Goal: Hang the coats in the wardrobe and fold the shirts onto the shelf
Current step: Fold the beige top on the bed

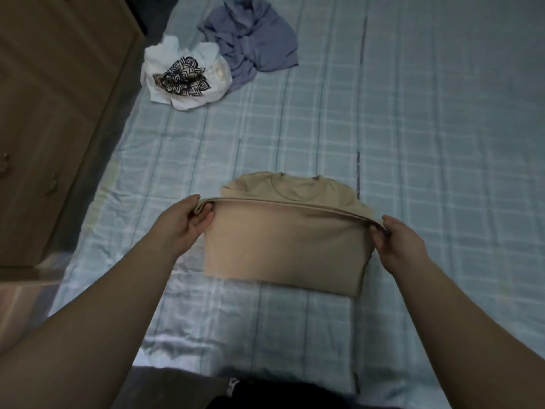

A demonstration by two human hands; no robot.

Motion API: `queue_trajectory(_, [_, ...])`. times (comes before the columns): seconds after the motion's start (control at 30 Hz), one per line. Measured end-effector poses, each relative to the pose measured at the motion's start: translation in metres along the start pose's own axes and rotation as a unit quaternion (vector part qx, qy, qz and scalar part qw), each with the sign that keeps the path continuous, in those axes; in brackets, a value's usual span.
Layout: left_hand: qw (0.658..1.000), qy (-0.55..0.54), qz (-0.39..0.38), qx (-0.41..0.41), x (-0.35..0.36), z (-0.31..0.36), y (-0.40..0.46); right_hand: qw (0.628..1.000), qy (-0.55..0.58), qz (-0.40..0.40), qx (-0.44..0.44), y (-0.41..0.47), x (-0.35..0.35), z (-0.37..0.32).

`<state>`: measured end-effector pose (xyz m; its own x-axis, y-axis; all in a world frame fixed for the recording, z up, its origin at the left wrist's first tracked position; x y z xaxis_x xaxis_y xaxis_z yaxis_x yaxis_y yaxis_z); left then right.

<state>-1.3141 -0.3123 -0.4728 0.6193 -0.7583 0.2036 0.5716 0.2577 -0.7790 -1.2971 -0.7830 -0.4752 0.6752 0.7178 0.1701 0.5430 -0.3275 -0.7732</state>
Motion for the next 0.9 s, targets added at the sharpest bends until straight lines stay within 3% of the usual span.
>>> queue_trajectory(0.23, [1.000,0.010,0.023,-0.016,0.042,-0.005,0.125,0.993,-0.105,-0.008,-0.052,0.126,0.062,-0.003])
queue_trajectory(0.4, [1.000,0.021,-0.014,-0.015,0.064,-0.026,0.194,0.991,-0.089,-0.034,-0.089,0.178,0.085,0.015])
queue_trajectory(0.5, [0.998,-0.001,-0.024,0.051,0.076,-0.026,0.201,0.994,-0.020,-0.025,-0.109,0.187,0.085,0.019])
queue_trajectory(0.57, [0.987,0.081,0.008,0.142,0.073,-0.022,0.183,0.985,-0.051,-0.018,-0.163,0.172,0.084,0.017])
queue_trajectory(0.6, [0.962,0.177,0.033,0.207,0.069,-0.017,0.169,0.967,-0.138,-0.014,-0.213,0.159,0.085,0.013])
queue_trajectory(0.63, [0.913,0.296,0.044,0.276,0.068,-0.014,0.153,0.928,-0.256,-0.012,-0.269,0.144,0.087,0.012])
queue_trajectory(0.7, [0.771,0.508,0.004,0.385,0.080,-0.026,0.123,0.798,-0.474,-0.033,-0.371,0.113,0.094,0.025])
queue_trajectory(0.73, [0.682,0.598,-0.030,0.420,0.086,-0.041,0.115,0.727,-0.544,-0.057,-0.416,0.098,0.100,0.037])
queue_trajectory(0.8, [0.523,0.729,-0.047,0.439,0.088,-0.073,0.103,0.583,-0.656,-0.096,-0.470,0.078,0.104,0.071])
queue_trajectory(0.83, [0.477,0.766,-0.041,0.429,0.085,-0.085,0.099,0.537,-0.693,-0.092,-0.473,0.076,0.098,0.084])
queue_trajectory(0.9, [0.441,0.796,-0.030,0.414,0.077,-0.100,0.096,0.504,-0.734,-0.060,-0.451,0.079,0.079,0.099])
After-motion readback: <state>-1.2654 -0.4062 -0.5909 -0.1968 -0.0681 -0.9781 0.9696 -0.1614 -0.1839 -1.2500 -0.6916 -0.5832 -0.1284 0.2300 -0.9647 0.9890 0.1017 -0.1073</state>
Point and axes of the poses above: each hand's wrist, its own y-axis towards the middle knuckle, its own x-axis out of the palm, z = x × y, the point moved 10 cm from there along y, towards the middle knuckle, and after that the axes turned 5 degrees about y, right-handed, at the moved point
